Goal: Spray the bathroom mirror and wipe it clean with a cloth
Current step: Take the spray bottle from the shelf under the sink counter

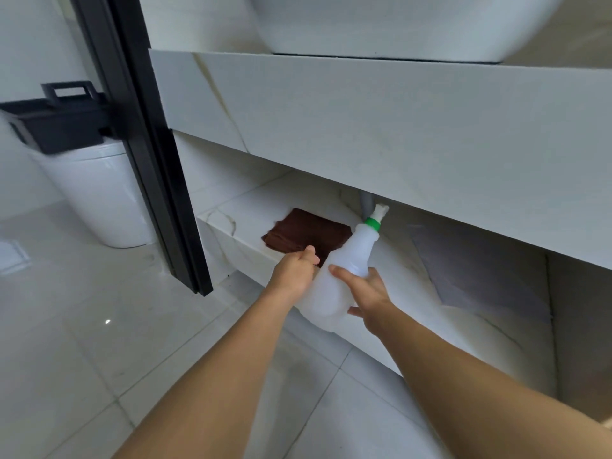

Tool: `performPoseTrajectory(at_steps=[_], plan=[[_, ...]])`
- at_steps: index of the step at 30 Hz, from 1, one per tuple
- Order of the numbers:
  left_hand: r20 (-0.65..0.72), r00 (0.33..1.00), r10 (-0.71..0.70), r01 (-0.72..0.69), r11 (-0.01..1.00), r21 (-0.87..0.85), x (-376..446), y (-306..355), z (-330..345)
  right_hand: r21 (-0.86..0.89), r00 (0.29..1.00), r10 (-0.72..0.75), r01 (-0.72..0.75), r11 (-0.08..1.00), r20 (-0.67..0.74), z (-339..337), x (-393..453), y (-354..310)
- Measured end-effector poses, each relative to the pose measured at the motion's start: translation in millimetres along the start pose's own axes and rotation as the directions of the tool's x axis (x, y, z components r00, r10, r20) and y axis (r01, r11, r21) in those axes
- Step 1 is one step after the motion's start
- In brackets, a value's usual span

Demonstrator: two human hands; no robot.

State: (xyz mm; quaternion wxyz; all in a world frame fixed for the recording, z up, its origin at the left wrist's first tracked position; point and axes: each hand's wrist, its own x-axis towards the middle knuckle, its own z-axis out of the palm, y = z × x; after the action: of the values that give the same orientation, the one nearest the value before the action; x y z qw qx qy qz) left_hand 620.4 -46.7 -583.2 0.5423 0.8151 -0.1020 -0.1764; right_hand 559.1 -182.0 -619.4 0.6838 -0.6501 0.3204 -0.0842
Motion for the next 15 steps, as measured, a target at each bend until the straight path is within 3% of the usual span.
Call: performPoseTrajectory(at_steps=[8,15], plan=[[-0.098,0.967,-0.233,0.231,0.972,-0.032,-25,-34,-59,-0.027,0.959,0.01,-0.003,1.0,0.282,57,-21,6],[-0.246,0.919,-0.308,0.271,0.947,-0.173,-61,-33,-148,-0.109,0.867,-0.054,0.124,0.986,0.495,147,-45,-33]])
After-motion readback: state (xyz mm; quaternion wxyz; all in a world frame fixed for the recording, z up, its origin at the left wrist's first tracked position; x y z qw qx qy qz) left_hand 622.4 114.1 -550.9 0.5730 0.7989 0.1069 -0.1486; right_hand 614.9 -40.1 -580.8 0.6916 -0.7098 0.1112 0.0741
